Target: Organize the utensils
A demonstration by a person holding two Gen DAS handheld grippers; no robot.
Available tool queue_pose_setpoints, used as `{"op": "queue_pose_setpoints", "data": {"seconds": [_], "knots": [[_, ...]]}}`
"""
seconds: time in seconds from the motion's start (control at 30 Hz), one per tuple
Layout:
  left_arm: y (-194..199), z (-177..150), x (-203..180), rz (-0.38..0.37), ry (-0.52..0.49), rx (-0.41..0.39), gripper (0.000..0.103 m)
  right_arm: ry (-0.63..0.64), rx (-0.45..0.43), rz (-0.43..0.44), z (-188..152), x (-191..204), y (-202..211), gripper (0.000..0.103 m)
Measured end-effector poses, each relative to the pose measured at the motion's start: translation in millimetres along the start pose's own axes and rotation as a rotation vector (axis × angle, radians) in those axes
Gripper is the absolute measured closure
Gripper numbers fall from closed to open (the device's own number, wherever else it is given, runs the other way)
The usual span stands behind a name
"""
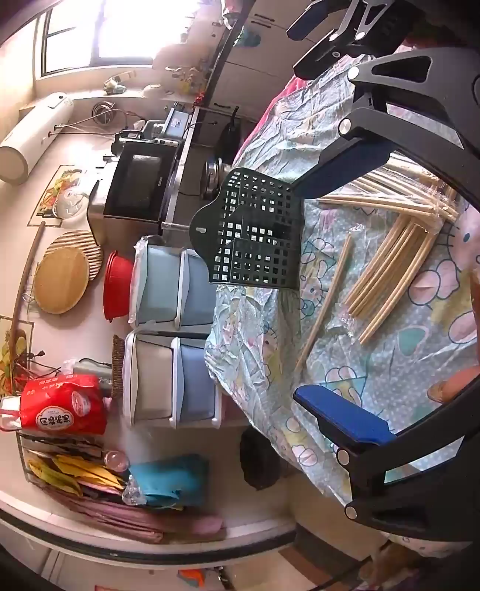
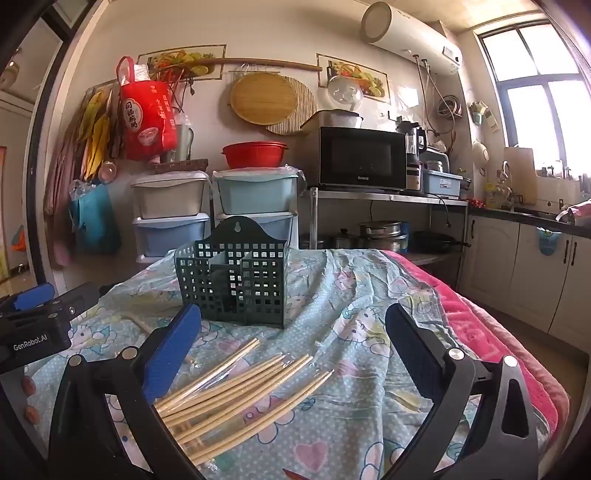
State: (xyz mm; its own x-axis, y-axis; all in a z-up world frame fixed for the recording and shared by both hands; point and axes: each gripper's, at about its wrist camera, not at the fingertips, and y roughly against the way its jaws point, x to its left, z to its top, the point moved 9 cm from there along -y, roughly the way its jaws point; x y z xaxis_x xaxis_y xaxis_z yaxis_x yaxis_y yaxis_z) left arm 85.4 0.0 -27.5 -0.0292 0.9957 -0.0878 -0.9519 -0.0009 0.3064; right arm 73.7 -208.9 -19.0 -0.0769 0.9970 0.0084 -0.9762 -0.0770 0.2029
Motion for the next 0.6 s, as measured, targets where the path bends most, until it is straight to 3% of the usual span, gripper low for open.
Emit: {"op": "queue_pose_setpoints", "data": {"seconds": [0.6], "knots": [[2.6,1.5,4.0,-0.005,0.021,0.006,0.009,-0.001,-0.005,0.012,0.6,-0.2,1.7,0.006]]}}
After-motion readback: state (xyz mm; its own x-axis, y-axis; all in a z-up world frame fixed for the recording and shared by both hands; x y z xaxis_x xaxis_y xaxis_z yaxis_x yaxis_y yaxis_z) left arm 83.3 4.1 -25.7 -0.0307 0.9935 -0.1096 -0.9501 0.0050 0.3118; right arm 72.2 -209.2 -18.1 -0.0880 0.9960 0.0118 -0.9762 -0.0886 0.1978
